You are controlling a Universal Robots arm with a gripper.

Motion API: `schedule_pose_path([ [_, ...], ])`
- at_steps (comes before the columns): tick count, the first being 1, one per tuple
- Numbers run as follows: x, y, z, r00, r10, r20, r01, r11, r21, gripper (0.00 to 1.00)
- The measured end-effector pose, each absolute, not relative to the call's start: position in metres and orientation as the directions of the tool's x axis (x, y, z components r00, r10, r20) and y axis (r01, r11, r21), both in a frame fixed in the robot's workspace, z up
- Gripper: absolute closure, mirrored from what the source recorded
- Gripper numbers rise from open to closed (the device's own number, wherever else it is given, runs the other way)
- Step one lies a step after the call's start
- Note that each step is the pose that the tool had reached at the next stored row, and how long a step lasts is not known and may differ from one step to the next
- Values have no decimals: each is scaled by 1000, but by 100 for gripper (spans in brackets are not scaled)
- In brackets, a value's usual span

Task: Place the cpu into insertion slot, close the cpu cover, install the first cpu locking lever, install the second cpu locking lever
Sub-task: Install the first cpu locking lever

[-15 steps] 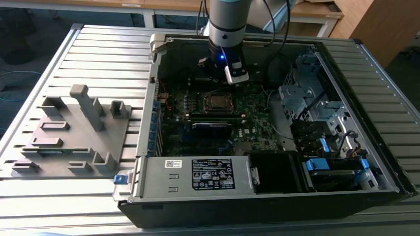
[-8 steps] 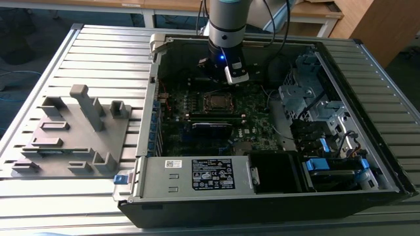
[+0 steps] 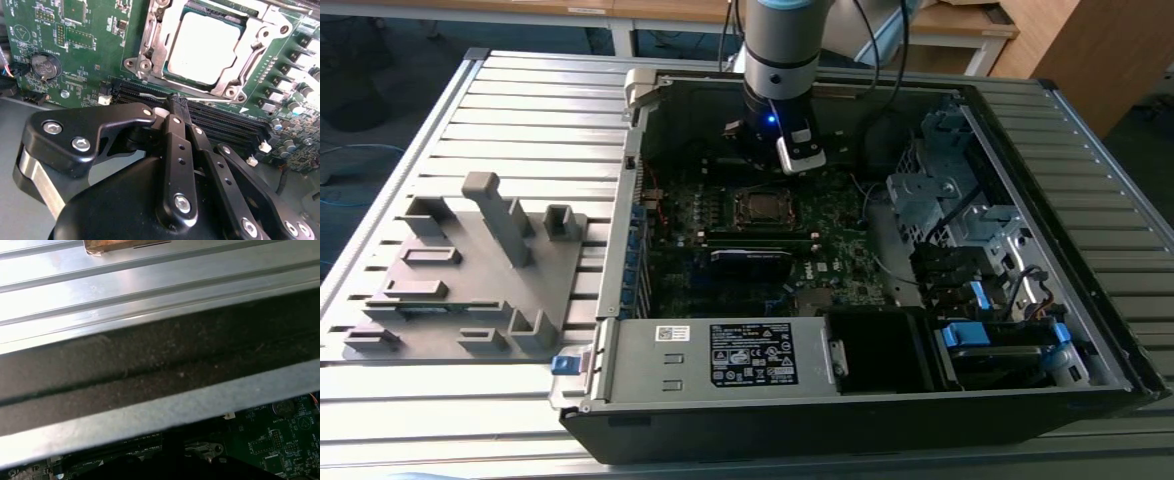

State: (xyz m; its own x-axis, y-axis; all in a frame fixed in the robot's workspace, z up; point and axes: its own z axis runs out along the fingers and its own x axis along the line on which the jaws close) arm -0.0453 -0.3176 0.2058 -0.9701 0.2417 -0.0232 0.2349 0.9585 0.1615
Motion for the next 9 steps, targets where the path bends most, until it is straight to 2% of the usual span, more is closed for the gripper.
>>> schedule_pose_path([
  [9, -45, -317, 204, -936, 352, -23, 344, 925, 162, 89],
])
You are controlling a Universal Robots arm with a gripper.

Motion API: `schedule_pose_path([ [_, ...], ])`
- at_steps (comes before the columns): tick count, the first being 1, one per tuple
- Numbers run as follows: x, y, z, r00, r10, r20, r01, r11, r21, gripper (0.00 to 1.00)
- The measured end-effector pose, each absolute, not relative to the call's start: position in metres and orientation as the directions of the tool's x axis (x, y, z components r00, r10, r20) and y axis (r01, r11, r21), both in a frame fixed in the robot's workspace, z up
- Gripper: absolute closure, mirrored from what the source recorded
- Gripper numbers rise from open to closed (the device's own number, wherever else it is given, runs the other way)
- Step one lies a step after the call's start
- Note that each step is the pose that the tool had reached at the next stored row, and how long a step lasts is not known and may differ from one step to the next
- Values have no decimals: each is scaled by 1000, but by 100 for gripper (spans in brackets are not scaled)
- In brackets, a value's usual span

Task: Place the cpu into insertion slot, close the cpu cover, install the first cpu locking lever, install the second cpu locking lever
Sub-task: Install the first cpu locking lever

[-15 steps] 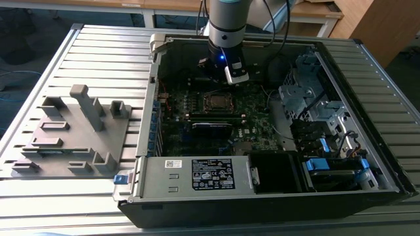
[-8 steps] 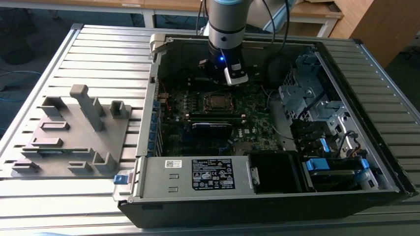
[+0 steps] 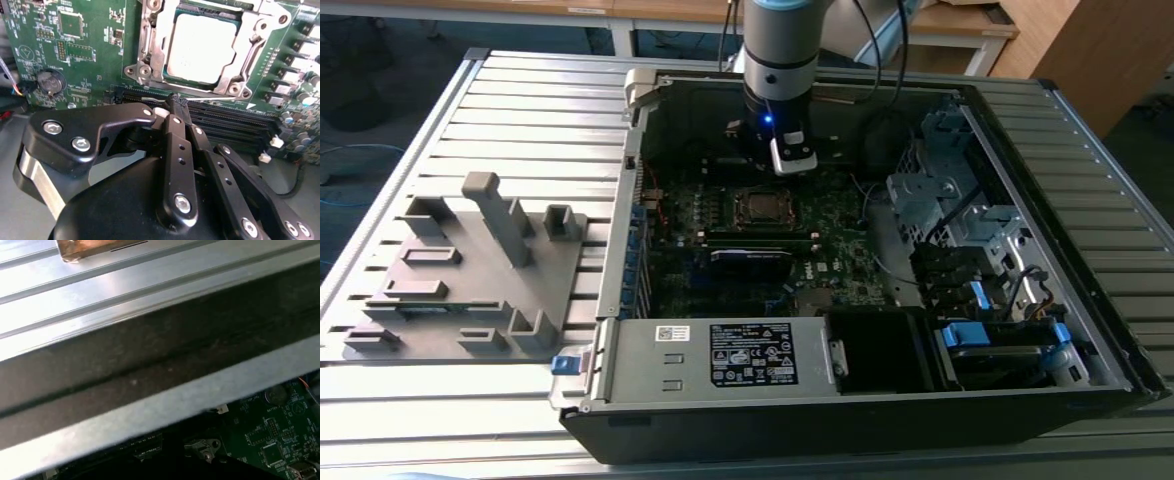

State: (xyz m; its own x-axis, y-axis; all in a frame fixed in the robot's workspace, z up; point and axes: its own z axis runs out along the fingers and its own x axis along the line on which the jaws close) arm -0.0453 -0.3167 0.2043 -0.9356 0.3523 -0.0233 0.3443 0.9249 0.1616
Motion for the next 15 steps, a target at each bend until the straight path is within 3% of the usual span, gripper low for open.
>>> schedule_pose_path([
  [15, -45, -314, 201, -926, 376, -34, 366, 916, 166, 89],
])
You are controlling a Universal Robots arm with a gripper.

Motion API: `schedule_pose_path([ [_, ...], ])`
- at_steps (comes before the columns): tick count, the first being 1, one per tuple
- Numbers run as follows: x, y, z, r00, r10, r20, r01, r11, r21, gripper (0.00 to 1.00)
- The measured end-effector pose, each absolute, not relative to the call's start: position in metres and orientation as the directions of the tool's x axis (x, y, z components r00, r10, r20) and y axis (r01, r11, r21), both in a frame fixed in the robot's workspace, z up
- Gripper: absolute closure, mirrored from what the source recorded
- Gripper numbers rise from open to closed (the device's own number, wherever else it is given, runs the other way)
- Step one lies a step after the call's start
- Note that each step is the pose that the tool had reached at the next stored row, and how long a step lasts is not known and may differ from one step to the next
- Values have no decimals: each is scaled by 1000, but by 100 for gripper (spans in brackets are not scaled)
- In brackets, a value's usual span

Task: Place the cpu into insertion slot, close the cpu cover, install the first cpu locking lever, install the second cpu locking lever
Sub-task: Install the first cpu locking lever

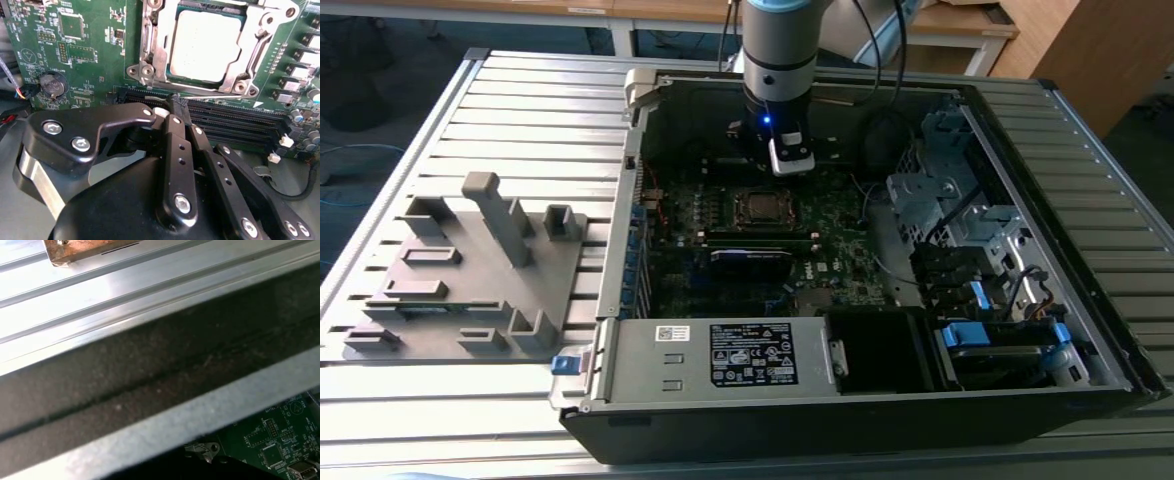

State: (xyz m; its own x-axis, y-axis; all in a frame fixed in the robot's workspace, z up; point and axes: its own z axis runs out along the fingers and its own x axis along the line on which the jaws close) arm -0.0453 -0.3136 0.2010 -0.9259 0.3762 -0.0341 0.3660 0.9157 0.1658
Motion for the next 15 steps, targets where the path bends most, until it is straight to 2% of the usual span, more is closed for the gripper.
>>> schedule_pose_path([
  [15, -45, -313, 199, -925, 377, -37, 367, 915, 167, 89],
])
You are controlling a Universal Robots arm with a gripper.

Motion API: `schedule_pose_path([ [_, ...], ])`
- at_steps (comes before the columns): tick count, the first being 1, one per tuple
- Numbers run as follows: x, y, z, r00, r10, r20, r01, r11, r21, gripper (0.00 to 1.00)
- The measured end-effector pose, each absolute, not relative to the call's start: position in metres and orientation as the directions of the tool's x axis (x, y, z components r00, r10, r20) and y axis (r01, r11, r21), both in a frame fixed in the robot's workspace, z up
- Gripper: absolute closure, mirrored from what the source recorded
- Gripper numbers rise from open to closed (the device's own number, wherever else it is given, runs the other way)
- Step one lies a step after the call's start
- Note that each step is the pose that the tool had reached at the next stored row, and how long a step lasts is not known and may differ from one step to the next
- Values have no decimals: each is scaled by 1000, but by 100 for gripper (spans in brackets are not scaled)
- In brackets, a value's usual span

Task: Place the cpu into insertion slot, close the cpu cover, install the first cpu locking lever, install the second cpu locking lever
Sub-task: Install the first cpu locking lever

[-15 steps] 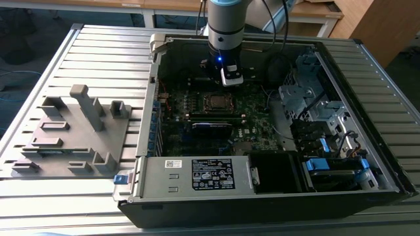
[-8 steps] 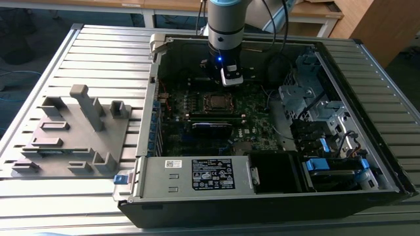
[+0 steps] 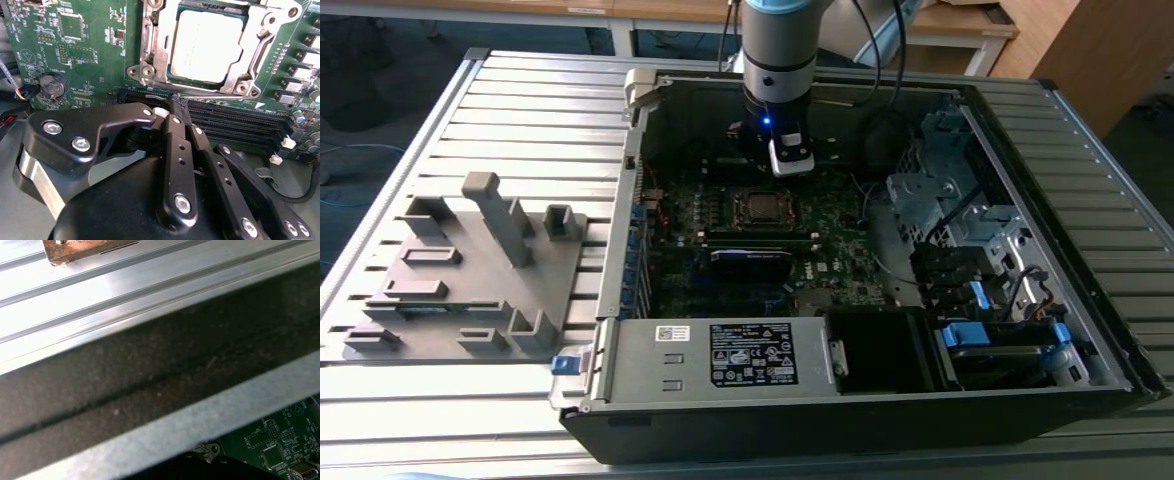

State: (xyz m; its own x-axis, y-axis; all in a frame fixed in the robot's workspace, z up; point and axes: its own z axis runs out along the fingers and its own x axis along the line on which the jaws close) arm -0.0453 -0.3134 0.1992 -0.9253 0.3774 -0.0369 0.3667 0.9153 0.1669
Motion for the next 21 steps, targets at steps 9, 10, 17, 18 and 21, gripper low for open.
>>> schedule_pose_path([
  [9, -45, -313, 199, -920, 390, -38, 379, 910, 168, 89],
  [10, -45, -313, 199, -917, 397, -38, 386, 907, 168, 89],
  [17, -45, -312, 199, -906, 422, -38, 411, 896, 168, 89],
  [18, -45, -312, 199, -906, 422, -38, 411, 896, 168, 89],
  [21, -45, -312, 198, -905, 423, -44, 410, 896, 169, 89],
])
